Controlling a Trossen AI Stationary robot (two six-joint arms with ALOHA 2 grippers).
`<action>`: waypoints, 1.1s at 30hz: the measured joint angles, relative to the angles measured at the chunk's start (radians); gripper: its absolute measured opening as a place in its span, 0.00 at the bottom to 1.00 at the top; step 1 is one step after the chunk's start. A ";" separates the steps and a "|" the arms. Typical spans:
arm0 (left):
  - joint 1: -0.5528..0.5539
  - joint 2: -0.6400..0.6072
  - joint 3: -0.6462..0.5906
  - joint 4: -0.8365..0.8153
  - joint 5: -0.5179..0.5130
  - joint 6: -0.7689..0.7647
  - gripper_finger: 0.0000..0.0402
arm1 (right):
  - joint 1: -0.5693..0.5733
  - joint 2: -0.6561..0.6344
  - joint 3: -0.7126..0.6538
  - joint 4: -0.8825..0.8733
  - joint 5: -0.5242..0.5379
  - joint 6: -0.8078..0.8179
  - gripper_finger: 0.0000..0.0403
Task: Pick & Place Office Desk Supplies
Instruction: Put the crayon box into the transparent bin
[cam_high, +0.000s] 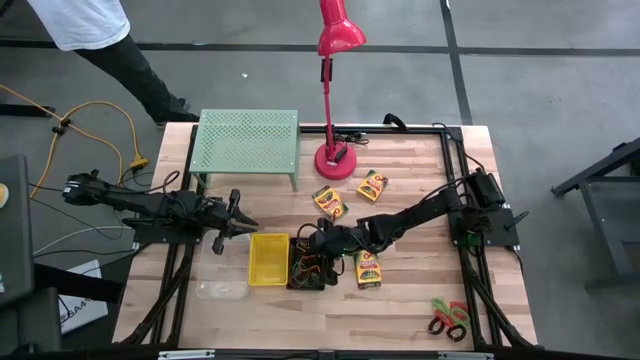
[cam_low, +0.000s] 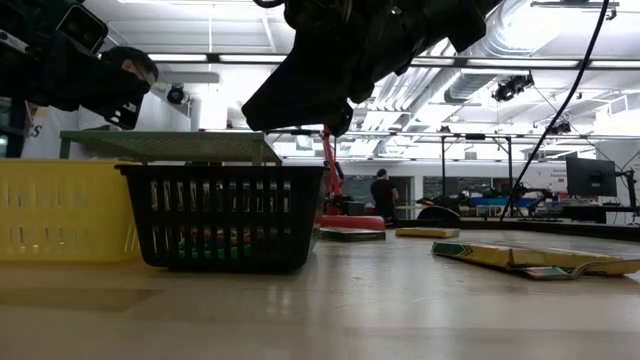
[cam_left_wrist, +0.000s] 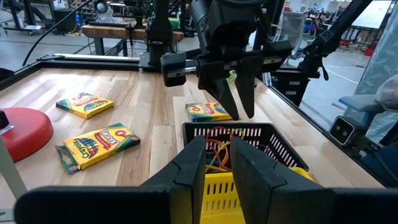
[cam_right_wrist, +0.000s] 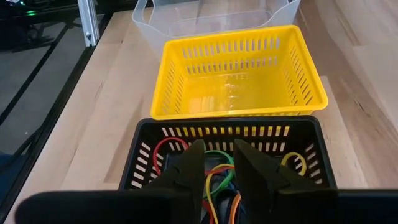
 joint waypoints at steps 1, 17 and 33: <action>0.000 0.000 0.000 0.000 0.000 0.000 0.18 | 0.000 0.000 0.000 0.000 0.000 0.000 0.18; 0.000 0.000 0.000 0.000 0.000 0.000 0.18 | -0.103 -0.042 0.000 0.002 -0.075 -0.060 0.17; 0.000 0.000 0.000 0.000 0.000 0.000 0.18 | -0.208 -0.045 0.000 -0.073 -0.142 -0.062 0.17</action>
